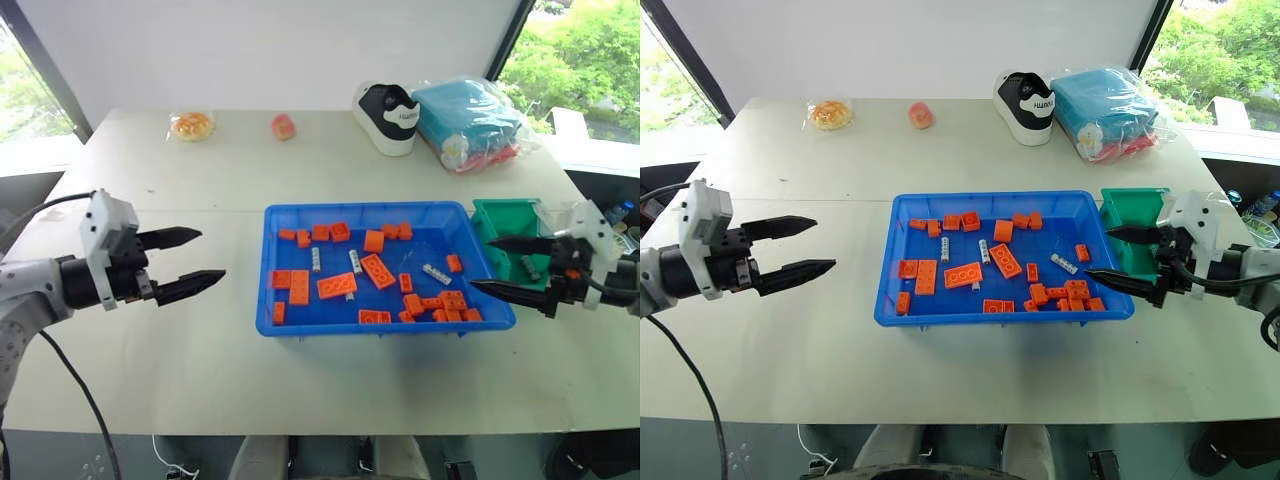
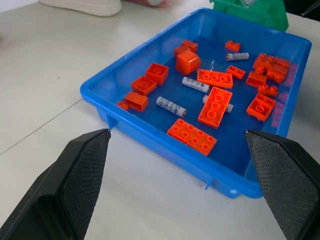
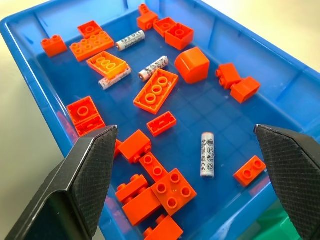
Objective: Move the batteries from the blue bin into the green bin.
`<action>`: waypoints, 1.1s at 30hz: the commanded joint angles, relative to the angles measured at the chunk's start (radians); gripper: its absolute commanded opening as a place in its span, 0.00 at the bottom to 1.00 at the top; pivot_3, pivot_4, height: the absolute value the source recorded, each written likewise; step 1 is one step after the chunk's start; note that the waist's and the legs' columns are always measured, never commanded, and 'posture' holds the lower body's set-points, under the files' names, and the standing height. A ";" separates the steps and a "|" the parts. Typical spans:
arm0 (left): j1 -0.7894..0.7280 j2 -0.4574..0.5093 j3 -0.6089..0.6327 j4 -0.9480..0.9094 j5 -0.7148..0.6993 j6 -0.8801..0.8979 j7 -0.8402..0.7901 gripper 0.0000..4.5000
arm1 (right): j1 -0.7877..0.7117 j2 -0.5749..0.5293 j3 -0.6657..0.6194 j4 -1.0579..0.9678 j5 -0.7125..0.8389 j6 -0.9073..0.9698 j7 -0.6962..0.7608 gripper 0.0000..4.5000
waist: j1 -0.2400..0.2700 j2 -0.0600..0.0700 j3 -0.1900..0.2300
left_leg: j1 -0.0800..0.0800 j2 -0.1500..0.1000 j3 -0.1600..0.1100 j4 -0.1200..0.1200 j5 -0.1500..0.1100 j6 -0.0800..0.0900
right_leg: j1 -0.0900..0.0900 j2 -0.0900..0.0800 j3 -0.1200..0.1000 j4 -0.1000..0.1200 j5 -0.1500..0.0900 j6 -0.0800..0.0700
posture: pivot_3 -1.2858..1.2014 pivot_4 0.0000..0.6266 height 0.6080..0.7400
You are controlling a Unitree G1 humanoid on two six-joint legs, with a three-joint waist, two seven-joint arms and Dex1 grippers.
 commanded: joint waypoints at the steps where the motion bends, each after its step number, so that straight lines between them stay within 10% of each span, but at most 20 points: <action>1: 0.005 0.000 0.028 -0.026 -0.002 -0.017 0.004 1.00 | -0.025 0.002 -0.011 0.000 0.004 -0.012 0.000 0.99 | 0.000 0.000 0.000 | 0.000 0.000 0.000 0.000 0.000 0.000 | 0.000 0.000 0.000 0.000 0.000 0.000 | 0.52 0.24 0.89; 22: 0.001 -0.009 0.016 -0.080 -0.046 0.011 0.063 1.00 | -0.079 0.009 0.031 0.007 -0.001 -0.007 0.004 0.99 | 0.000 -0.001 -0.001 | 0.001 0.001 0.002 0.000 0.000 0.000 | 0.000 0.000 0.000 0.001 0.001 -0.001 | 0.52 0.24 0.89; 33: 0.012 0.005 -0.015 -0.109 -0.064 0.024 0.029 1.00 | -0.423 0.155 0.383 -0.130 -0.001 0.320 -0.169 0.99 | 0.001 -0.004 -0.002 | 0.000 0.006 0.007 0.000 0.001 -0.001 | -0.007 0.003 -0.001 0.004 0.004 -0.006 | 0.52 0.24 0.89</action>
